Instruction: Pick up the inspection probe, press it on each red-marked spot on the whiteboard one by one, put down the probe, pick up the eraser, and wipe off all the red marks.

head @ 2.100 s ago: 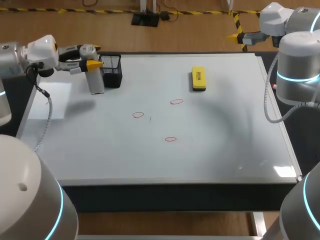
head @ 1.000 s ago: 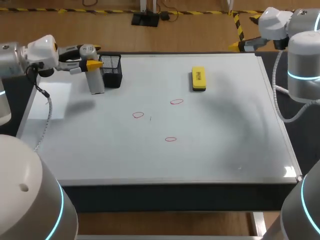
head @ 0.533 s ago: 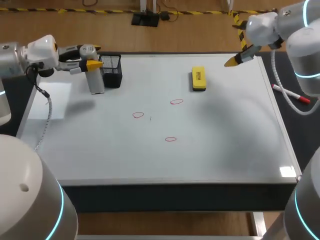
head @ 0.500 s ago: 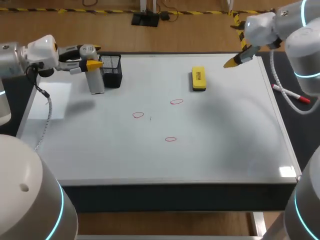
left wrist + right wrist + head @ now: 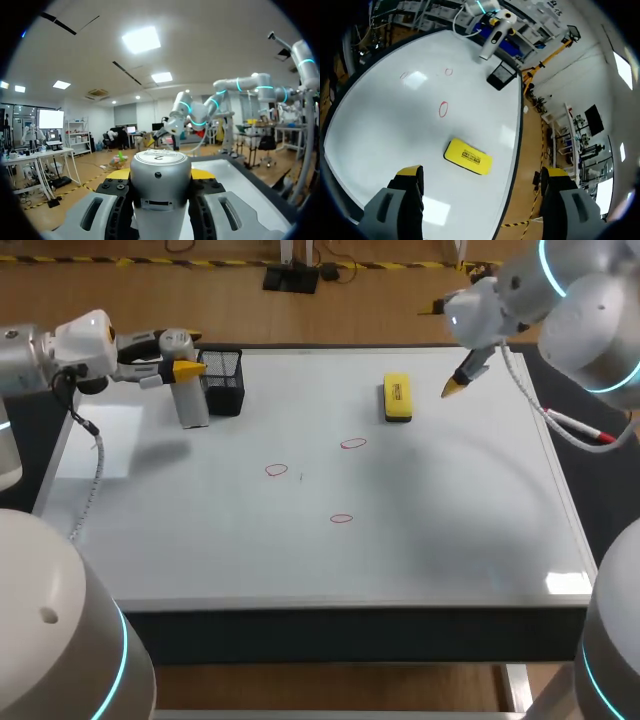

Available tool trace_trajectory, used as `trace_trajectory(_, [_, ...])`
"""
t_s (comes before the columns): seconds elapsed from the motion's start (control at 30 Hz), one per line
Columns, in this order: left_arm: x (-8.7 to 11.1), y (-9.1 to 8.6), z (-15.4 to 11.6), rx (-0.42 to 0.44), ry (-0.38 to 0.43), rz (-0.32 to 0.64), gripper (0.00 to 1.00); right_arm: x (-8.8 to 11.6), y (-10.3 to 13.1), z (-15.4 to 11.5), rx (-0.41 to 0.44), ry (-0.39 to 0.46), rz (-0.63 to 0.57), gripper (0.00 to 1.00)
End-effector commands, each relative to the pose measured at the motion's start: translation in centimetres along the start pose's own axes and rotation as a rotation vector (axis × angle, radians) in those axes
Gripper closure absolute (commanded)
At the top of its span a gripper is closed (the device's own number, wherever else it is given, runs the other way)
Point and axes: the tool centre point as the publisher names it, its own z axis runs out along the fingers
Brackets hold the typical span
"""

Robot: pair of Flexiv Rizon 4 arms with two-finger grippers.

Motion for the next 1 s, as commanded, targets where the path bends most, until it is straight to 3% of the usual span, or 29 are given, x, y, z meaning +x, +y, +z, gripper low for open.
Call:
trace_trajectory(0.03, [0.0, -0.1, 0.0, 0.001, 0.0, 0.001, 1.0, -0.1, 0.3, 0.6, 0.042, 0.198, -0.283, 0.0])
trace_trajectory(0.37, [0.0, -0.1, 0.0, 0.001, 0.0, 0.001, 1.0, -0.3, 0.2, 2.1, 0.064, 0.358, -0.601, 0.0])
trace_trajectory(0.8, [0.0, -0.1, 0.0, 0.001, 0.0, 0.001, 1.0, -0.3, 0.1, 2.4, 0.018, 0.568, -0.791, 0.0])
trace_trajectory(1.0, [0.0, -0.1, 0.0, 0.001, 0.0, 0.001, 1.0, -1.1, 0.0, 2.2, 0.007, 0.593, -0.75, 0.0])
